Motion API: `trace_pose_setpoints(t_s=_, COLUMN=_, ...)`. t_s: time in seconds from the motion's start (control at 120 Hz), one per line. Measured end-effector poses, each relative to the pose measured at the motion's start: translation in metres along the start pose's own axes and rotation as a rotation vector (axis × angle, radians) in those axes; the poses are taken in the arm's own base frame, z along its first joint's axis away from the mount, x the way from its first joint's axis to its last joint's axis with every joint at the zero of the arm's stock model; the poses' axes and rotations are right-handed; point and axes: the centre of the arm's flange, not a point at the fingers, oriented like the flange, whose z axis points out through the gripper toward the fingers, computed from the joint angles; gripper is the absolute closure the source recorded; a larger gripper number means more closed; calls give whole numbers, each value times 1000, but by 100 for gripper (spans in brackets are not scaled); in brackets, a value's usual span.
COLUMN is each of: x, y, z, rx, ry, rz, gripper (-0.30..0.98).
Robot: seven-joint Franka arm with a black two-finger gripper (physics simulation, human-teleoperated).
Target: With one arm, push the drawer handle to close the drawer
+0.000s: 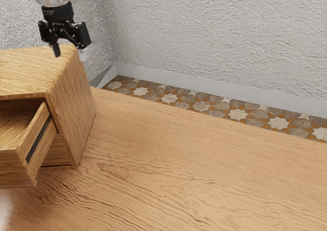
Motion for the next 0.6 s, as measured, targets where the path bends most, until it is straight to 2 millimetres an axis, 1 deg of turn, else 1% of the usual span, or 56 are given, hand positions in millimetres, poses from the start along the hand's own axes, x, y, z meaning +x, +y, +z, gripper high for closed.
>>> trace_pose_setpoints(t_s=0.15, x=-1, y=-15, z=-1, rx=-1, ry=-4, rz=-27, gripper=0)
trace_pose_setpoints(t_s=0.167, x=-2, y=-16, z=-8, rx=-1, ry=8, rz=-30, gripper=0)
trace_pose_setpoints(t_s=0.183, x=-5, y=-18, z=-21, rx=-1, ry=32, rz=-33, gripper=0)
trace_pose_setpoints(t_s=0.217, x=-16, y=-21, z=-57, rx=2, ry=92, rz=-40, gripper=0)
trace_pose_setpoints(t_s=0.242, x=-24, y=-23, z=-76, rx=3, ry=119, rz=-46, gripper=0)
trace_pose_setpoints(t_s=0.267, x=-31, y=-25, z=-89, rx=4, ry=135, rz=-51, gripper=0)
trace_pose_setpoints(t_s=0.3, x=-37, y=-27, z=-99, rx=4, ry=142, rz=-56, gripper=0)
trace_pose_setpoints(t_s=0.367, x=-44, y=-31, z=-105, rx=4, ry=133, rz=-65, gripper=0)
trace_pose_setpoints(t_s=0.458, x=-48, y=-32, z=-105, rx=5, ry=112, rz=-71, gripper=0)
trace_pose_setpoints(t_s=0.6, x=-53, y=-27, z=-106, rx=7, ry=90, rz=-64, gripper=0)
